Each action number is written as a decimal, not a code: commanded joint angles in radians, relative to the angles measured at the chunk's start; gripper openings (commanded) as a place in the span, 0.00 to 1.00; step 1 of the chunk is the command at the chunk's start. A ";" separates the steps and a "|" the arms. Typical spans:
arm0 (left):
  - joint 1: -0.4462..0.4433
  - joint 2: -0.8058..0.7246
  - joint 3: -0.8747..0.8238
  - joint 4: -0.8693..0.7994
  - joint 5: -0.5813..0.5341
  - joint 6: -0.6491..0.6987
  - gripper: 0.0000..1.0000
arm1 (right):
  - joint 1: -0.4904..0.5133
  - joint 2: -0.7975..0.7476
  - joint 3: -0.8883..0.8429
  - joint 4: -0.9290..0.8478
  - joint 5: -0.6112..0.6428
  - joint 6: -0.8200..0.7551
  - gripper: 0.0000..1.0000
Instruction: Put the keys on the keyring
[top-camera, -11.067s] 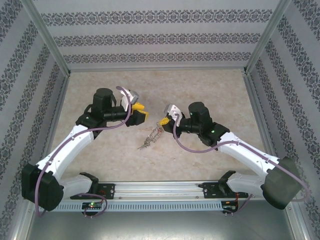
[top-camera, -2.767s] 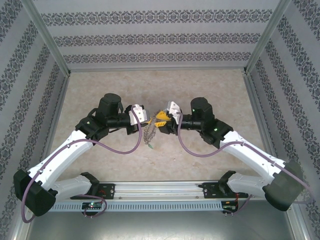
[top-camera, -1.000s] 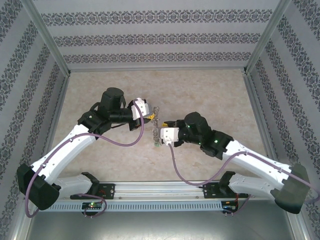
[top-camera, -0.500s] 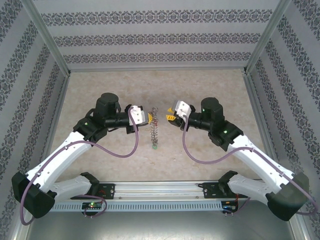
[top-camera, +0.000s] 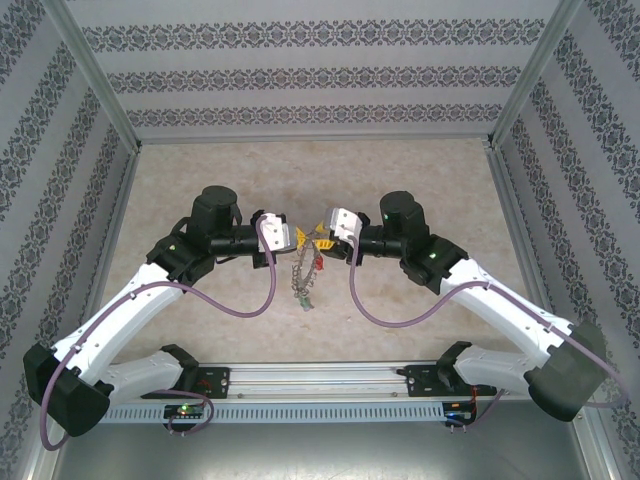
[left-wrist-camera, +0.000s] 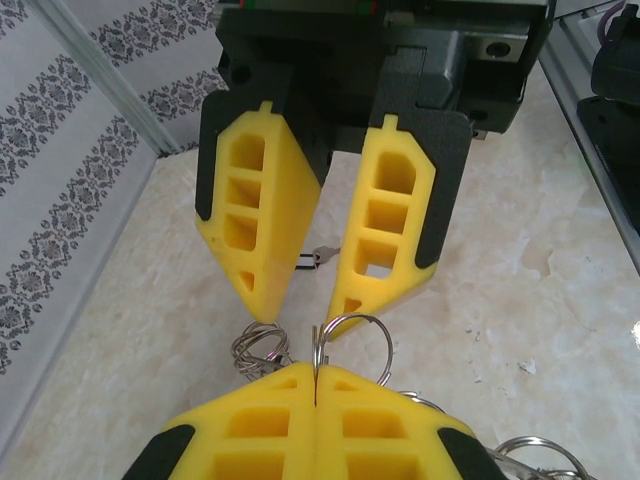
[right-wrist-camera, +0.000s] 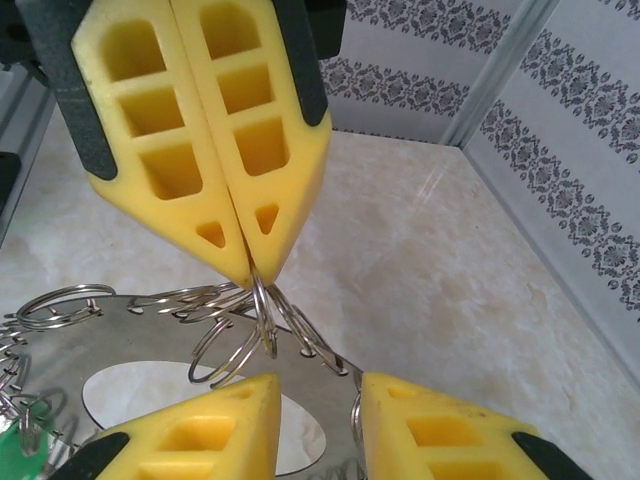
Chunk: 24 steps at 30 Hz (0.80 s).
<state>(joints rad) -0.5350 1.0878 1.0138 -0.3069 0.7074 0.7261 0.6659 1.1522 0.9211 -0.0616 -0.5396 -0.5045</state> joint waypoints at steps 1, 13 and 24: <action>0.005 -0.002 0.035 0.006 0.046 0.018 0.00 | 0.018 0.006 0.027 0.002 -0.004 -0.038 0.28; 0.006 -0.020 0.018 -0.013 0.067 0.076 0.00 | 0.010 0.021 0.044 -0.007 0.009 -0.065 0.26; 0.003 -0.019 0.000 -0.001 0.058 0.119 0.00 | 0.043 0.074 0.075 -0.035 -0.031 -0.154 0.21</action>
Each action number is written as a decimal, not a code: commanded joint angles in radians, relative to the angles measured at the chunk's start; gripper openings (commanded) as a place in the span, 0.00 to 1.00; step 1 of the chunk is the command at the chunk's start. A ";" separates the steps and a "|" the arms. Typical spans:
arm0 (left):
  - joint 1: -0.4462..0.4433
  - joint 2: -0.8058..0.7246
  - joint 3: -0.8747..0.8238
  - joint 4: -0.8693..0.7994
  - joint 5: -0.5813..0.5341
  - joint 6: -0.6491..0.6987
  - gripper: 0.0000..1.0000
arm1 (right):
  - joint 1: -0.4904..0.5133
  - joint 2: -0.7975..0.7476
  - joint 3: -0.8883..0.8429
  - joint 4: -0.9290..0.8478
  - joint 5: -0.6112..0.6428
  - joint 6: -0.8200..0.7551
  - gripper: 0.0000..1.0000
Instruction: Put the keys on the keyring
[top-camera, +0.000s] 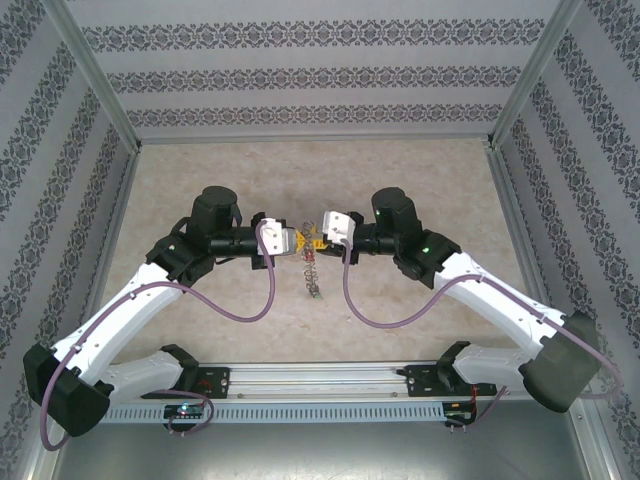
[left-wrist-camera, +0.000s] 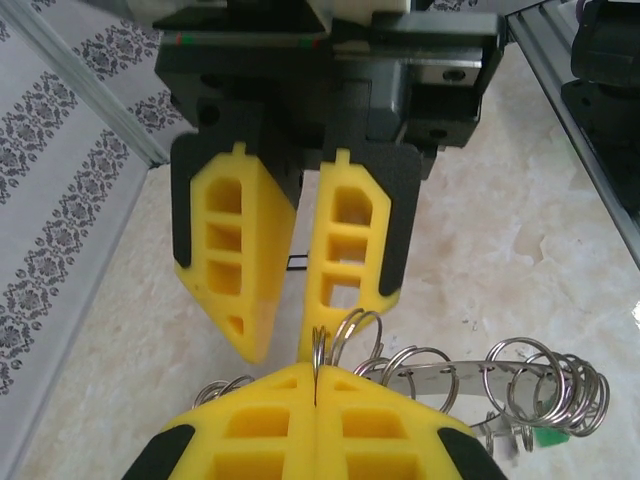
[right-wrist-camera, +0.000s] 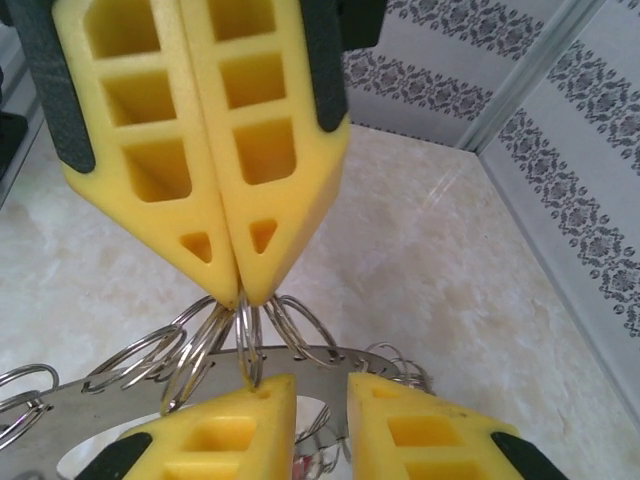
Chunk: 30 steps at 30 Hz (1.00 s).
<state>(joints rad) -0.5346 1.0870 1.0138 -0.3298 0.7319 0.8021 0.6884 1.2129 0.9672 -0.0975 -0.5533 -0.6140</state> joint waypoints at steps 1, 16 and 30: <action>0.003 -0.017 -0.003 0.018 0.032 0.046 0.00 | 0.023 0.020 0.032 -0.004 -0.018 -0.050 0.22; 0.004 0.045 0.014 -0.044 -0.021 0.057 0.00 | 0.030 0.026 0.046 -0.007 -0.026 -0.088 0.22; 0.004 0.050 0.022 -0.043 -0.012 0.043 0.00 | 0.023 -0.013 0.005 0.006 -0.013 -0.055 0.21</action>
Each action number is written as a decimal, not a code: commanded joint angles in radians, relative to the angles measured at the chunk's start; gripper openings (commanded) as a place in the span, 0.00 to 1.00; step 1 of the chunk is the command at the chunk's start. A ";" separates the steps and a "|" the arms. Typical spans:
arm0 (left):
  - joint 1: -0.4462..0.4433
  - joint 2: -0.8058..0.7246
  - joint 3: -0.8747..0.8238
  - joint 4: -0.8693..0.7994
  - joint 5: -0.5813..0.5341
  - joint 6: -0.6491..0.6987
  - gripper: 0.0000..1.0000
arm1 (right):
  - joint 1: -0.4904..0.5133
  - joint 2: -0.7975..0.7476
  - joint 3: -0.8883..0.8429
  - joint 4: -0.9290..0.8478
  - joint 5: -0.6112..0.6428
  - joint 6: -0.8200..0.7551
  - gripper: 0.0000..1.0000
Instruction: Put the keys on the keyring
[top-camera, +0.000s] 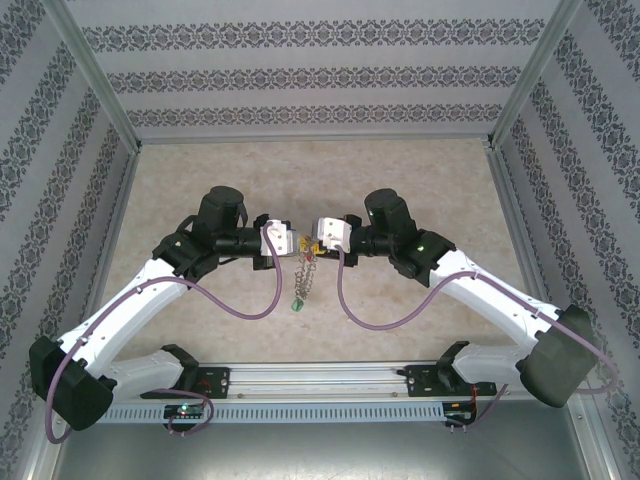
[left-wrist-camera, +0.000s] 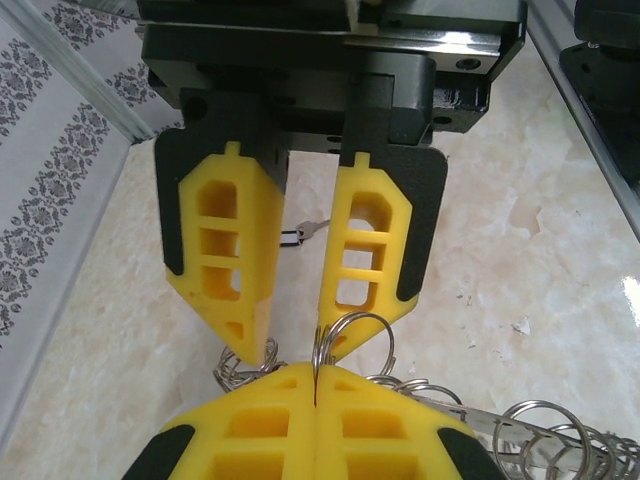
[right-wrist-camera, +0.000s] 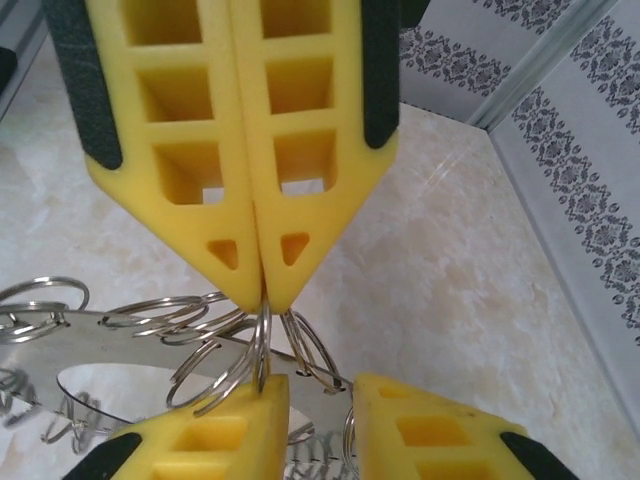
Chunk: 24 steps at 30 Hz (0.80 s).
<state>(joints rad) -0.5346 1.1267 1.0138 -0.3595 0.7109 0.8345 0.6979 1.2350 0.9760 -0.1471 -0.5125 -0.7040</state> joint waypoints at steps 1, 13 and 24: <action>0.005 0.010 0.022 -0.013 0.012 0.011 0.00 | 0.012 -0.033 -0.003 0.050 -0.062 0.027 0.16; 0.004 0.008 0.031 -0.032 0.010 0.015 0.00 | 0.014 -0.037 0.004 0.049 -0.066 0.010 0.25; 0.005 0.009 0.031 -0.023 0.002 0.010 0.00 | -0.006 -0.067 -0.001 0.015 -0.098 0.032 0.30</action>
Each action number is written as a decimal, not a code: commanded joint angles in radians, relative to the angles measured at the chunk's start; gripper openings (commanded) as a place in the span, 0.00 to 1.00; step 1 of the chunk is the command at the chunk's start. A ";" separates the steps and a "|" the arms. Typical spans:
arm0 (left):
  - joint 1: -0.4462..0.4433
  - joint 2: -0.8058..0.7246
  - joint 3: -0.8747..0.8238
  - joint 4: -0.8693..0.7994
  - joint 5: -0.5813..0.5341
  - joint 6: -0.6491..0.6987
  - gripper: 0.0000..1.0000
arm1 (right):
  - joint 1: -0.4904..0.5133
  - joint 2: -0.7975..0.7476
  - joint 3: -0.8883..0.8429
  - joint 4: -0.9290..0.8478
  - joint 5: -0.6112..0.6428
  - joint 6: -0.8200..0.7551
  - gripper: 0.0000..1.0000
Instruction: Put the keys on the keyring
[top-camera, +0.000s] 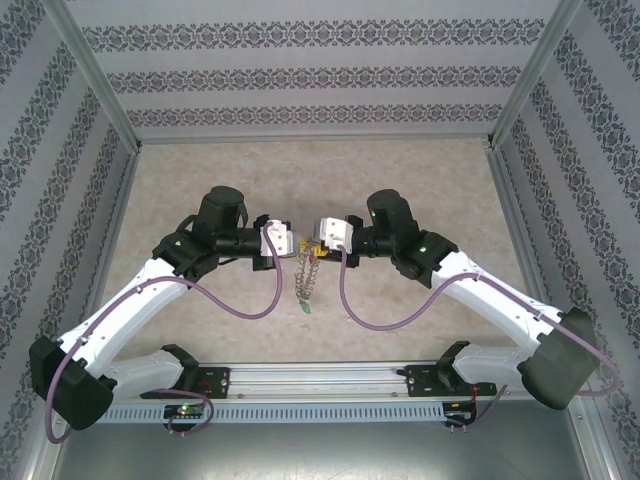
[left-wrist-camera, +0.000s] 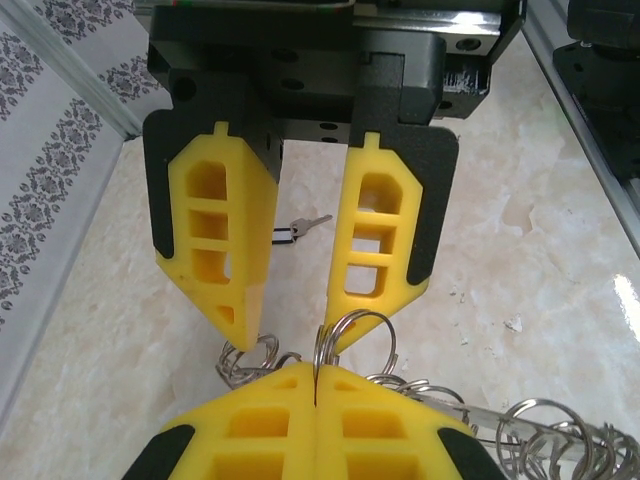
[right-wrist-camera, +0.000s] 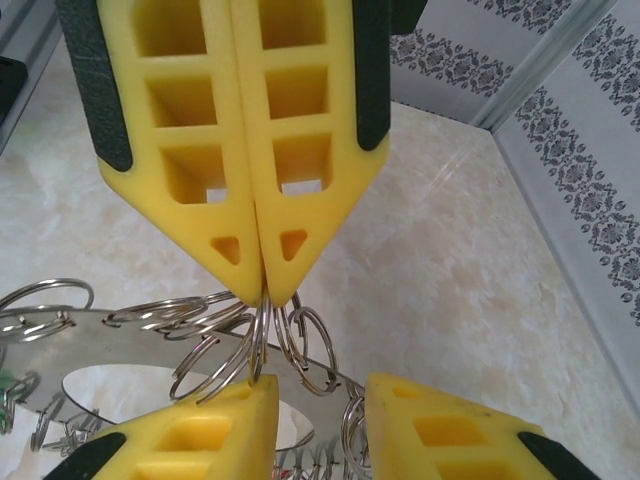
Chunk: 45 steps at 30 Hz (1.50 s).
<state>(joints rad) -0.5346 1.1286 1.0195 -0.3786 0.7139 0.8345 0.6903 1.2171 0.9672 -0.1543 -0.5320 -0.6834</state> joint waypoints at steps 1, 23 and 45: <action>0.005 0.007 0.023 -0.001 -0.004 0.006 0.00 | 0.002 -0.054 0.003 0.019 -0.081 0.010 0.31; 0.039 -0.022 0.045 0.019 0.079 -0.085 0.00 | -0.069 -0.089 0.000 -0.047 0.005 0.045 0.27; -0.005 0.356 0.251 -0.494 0.076 -0.041 0.00 | -0.062 -0.079 -0.120 0.010 -0.042 0.347 0.31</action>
<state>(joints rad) -0.4961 1.4578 1.2469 -0.7567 0.8253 0.7292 0.6182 1.1309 0.8642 -0.1608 -0.5518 -0.4007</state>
